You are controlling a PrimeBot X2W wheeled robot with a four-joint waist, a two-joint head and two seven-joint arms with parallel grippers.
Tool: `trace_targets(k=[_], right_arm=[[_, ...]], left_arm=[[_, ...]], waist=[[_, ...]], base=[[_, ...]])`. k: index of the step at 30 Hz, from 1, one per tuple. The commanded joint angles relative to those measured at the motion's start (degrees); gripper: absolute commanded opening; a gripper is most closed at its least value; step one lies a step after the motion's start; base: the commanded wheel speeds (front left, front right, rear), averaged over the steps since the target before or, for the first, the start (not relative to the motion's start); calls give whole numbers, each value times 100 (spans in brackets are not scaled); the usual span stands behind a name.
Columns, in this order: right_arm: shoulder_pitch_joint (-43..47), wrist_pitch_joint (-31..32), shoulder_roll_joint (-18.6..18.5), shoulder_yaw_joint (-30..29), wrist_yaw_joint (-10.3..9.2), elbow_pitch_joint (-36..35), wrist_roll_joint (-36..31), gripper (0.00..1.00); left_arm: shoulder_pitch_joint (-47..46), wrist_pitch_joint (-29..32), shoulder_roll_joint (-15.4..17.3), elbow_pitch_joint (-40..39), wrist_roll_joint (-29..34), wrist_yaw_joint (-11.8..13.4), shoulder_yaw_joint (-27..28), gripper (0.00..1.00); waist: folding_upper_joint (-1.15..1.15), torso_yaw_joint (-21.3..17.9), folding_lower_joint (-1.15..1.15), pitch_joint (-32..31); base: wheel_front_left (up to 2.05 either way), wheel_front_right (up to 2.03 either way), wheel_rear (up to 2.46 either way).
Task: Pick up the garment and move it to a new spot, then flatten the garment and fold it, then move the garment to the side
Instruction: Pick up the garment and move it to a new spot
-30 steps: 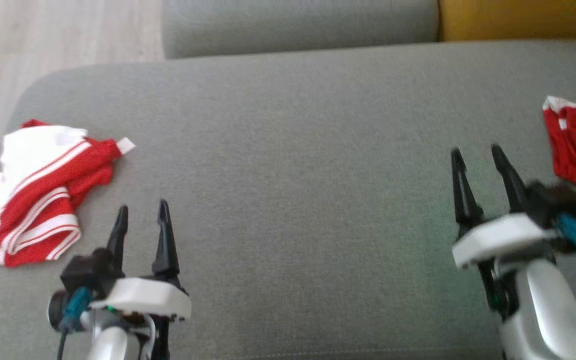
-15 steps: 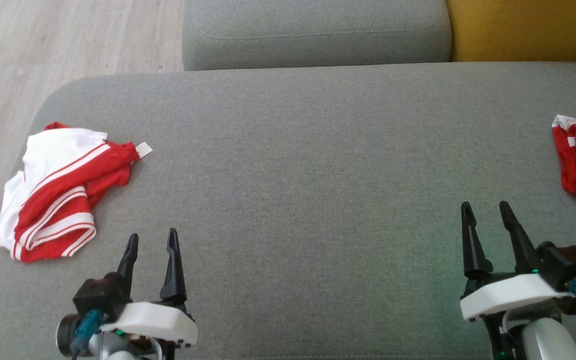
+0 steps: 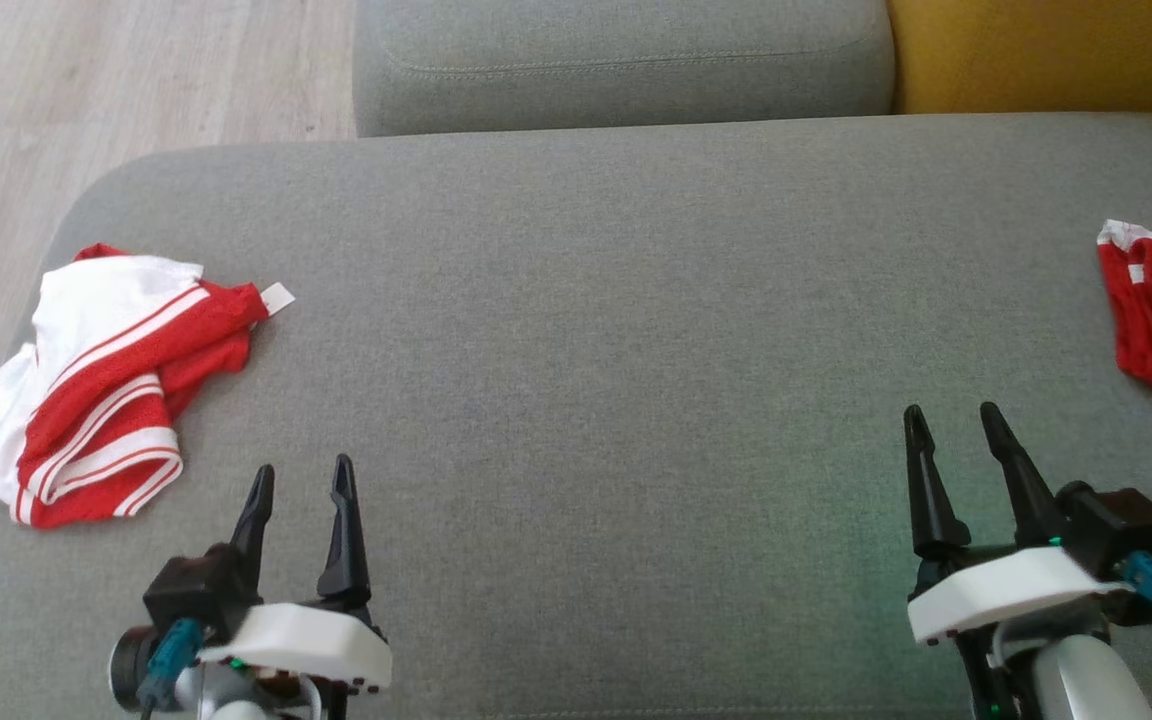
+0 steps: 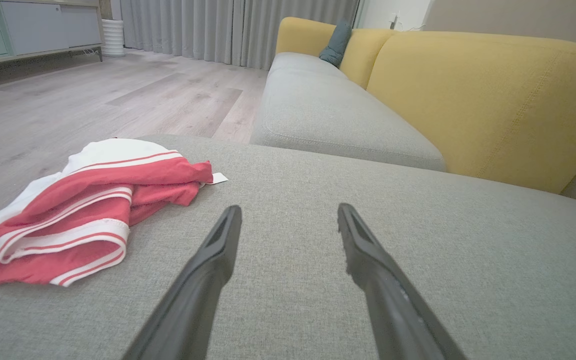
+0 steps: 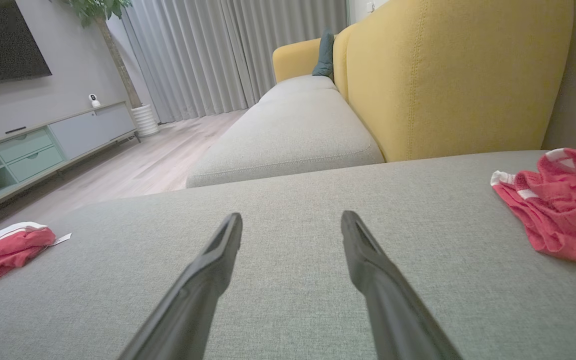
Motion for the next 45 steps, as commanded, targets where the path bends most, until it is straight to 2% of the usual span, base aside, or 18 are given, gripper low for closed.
trace_targets(k=[1,10,14,19,30,32,38,45], right_arm=[[-102,16,-20,144,-5,-226,4,100],[-92,31,-19,121,-5,-250,3,100],[-75,36,-19,103,-5,-289,8,100],[-78,15,-19,86,-5,-353,0,100],[-159,5,-19,235,-5,-340,61,100],[-171,4,-19,276,-5,-329,73,100],[-214,-1,-19,413,-5,-295,109,100],[-211,-1,-19,465,-5,-293,103,100]], left_arm=[[-232,-71,-24,-199,72,-28,222,100],[-240,-71,-29,-193,75,-35,217,100],[-263,-71,-30,-192,72,-45,206,100],[-324,-71,-31,-241,110,-52,208,100],[-319,-71,-32,-298,155,-57,382,100],[-298,-71,-32,-303,158,-63,413,100],[-253,-71,-32,-306,165,-87,458,100],[-202,-71,-33,-331,172,-113,507,100]], waist=[[0,-11,0,-2],[0,-10,0,3],[0,147,0,20],[0,642,0,95],[0,2302,0,79],[0,2483,0,57],[0,2810,0,11],[0,2902,0,11]], base=[[0,0,0],[0,0,0],[0,0,0],[0,0,0],[0,0,0],[0,0,0],[0,0,0],[0,0,0]])
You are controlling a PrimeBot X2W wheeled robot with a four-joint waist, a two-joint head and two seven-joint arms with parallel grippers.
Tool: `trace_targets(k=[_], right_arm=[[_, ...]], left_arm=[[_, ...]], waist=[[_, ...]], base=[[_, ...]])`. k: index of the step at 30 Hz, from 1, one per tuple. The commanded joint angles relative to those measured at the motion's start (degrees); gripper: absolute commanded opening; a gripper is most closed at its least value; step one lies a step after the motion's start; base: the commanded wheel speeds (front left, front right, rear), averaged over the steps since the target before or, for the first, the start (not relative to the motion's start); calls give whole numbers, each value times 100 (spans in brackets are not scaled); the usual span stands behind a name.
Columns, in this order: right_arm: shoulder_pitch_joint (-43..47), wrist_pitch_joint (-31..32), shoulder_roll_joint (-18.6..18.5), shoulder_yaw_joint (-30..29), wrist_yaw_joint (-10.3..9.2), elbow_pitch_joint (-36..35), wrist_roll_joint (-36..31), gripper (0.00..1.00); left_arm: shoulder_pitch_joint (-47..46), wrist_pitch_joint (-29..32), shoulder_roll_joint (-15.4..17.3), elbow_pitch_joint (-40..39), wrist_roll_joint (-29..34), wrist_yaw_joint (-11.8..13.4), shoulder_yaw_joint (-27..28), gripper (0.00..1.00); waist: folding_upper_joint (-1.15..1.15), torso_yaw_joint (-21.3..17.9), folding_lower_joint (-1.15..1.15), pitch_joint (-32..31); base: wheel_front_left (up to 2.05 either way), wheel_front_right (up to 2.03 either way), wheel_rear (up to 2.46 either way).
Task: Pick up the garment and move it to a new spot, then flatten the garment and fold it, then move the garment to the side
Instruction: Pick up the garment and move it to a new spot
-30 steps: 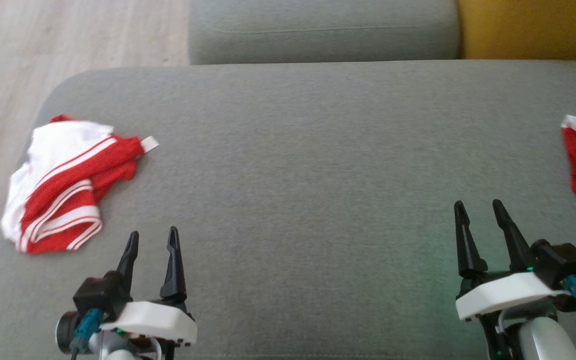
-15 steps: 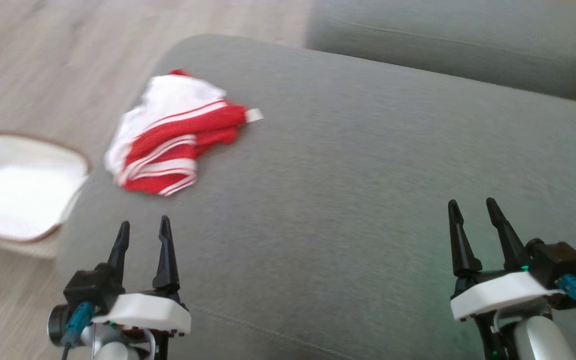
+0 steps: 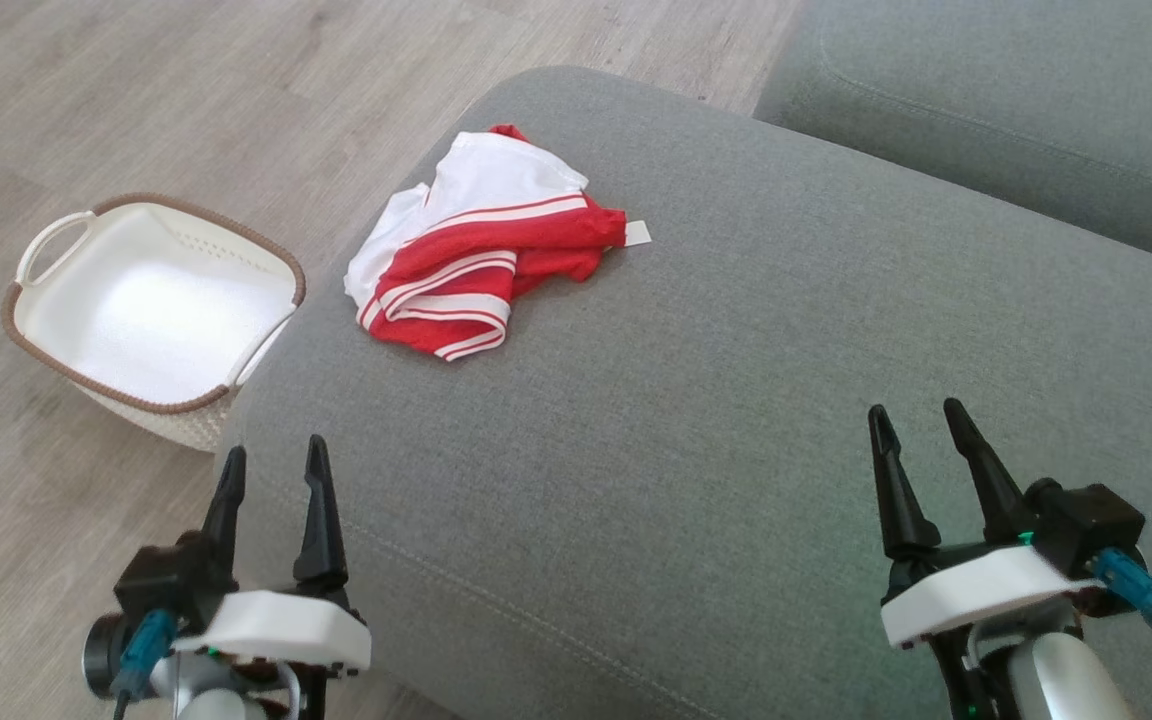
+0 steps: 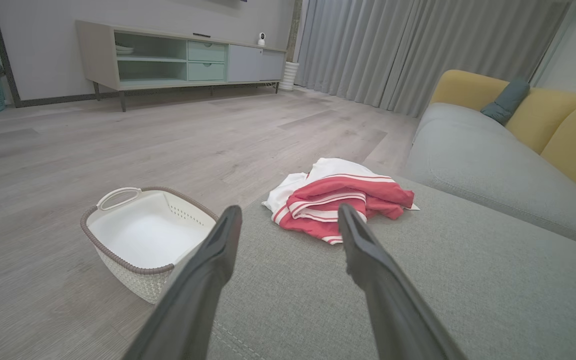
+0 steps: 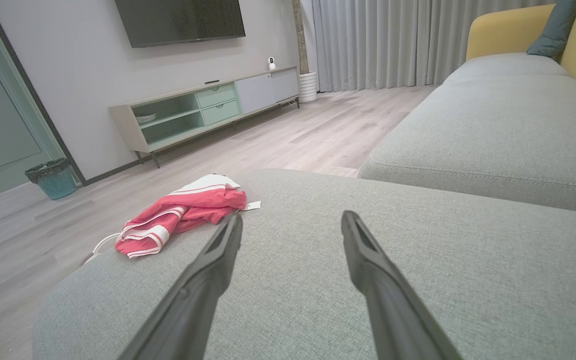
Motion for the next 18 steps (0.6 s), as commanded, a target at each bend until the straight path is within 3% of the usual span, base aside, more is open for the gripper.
trace_targets(k=[1,11,18], right_arm=[[-214,-41,-24,141,-5,-173,40,100],[-305,48,-24,180,-5,-279,-76,100],[-525,260,-24,184,-5,-575,-355,100]], left_arm=[[-127,-71,-7,-221,33,-15,219,100],[-257,-71,121,-337,44,-29,462,100],[-1379,117,908,-337,200,-249,762,100]], waist=[[0,-16,0,12],[0,-391,0,255],[0,-1017,0,801]], base=[[0,0,0],[0,0,0],[0,0,0]])
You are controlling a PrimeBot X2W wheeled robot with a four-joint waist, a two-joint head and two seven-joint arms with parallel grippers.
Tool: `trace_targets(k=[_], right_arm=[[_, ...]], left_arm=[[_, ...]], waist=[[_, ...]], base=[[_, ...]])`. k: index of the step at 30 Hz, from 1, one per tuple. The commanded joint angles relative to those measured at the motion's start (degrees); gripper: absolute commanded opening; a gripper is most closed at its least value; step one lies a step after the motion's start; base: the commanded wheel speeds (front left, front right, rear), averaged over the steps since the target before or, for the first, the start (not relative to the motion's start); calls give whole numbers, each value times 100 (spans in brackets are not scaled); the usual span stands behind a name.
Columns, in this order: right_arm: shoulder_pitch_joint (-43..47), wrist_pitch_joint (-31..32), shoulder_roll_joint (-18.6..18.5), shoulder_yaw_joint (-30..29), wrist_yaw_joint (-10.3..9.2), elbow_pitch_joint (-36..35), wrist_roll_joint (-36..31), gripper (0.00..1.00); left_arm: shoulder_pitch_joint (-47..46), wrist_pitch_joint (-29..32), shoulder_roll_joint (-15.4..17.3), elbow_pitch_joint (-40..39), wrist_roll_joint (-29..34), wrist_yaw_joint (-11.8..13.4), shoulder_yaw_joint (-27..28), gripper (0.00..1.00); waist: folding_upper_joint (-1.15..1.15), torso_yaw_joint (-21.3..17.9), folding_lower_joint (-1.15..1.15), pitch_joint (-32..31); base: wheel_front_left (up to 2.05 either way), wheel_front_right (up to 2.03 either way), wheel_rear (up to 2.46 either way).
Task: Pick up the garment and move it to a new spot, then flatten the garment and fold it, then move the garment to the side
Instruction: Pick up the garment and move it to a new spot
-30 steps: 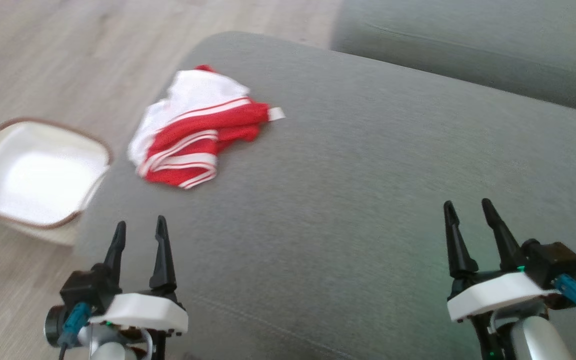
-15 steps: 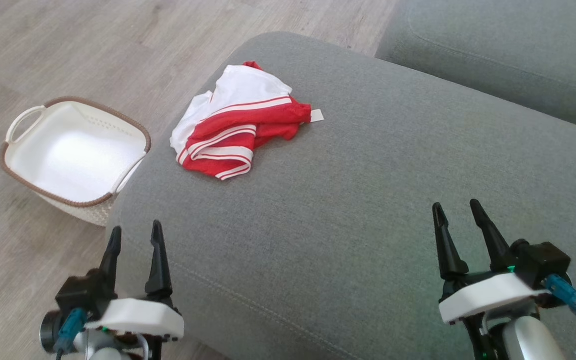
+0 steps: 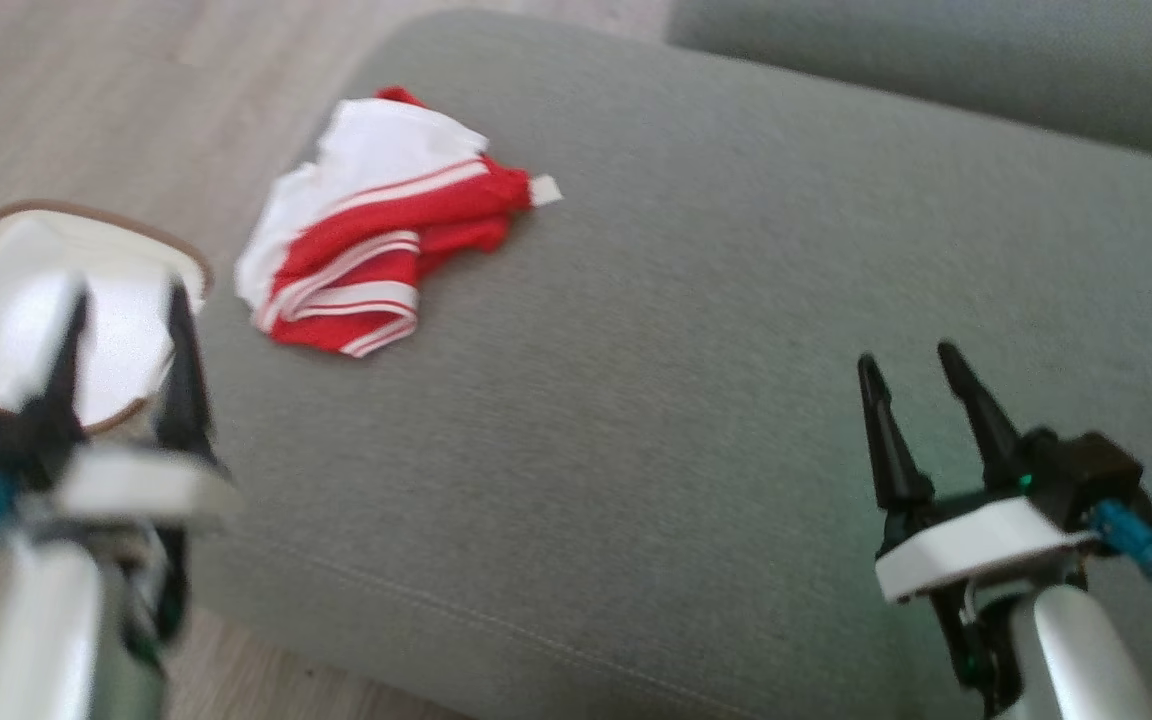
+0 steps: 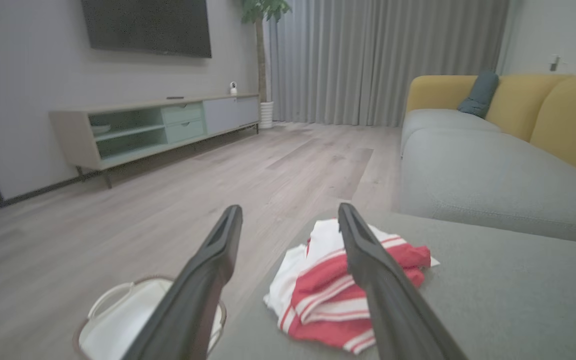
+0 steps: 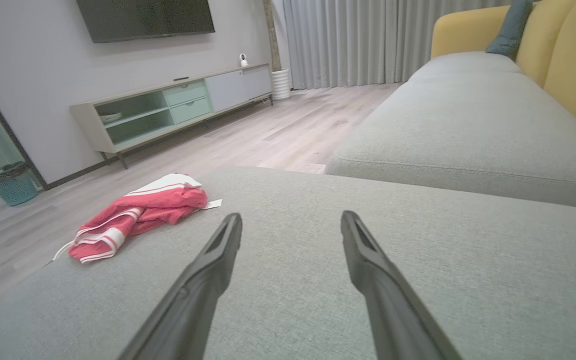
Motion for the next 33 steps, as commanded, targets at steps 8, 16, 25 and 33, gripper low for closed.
trace_targets(k=[8,16,25,33], right_arm=[[-401,297,-24,152,-5,-610,-387,100],[-431,493,-24,128,-5,-922,-553,100],[-434,460,-24,58,-5,-1028,-549,100],[-459,334,-24,70,-5,-897,-445,100]], left_arm=[[-2131,1158,961,1006,-20,-711,72,100],[-3276,2324,1424,2728,-538,-1029,-73,100],[-3505,2512,1424,4041,-723,-1008,-178,100],[-3742,2050,1521,4460,-572,-882,-288,0]], waist=[[0,-1026,0,1006],[0,-1587,0,1564],[0,-1765,0,1735],[0,-1704,0,1545]], base=[[0,0,0],[0,0,0],[0,0,0],[0,0,0]])
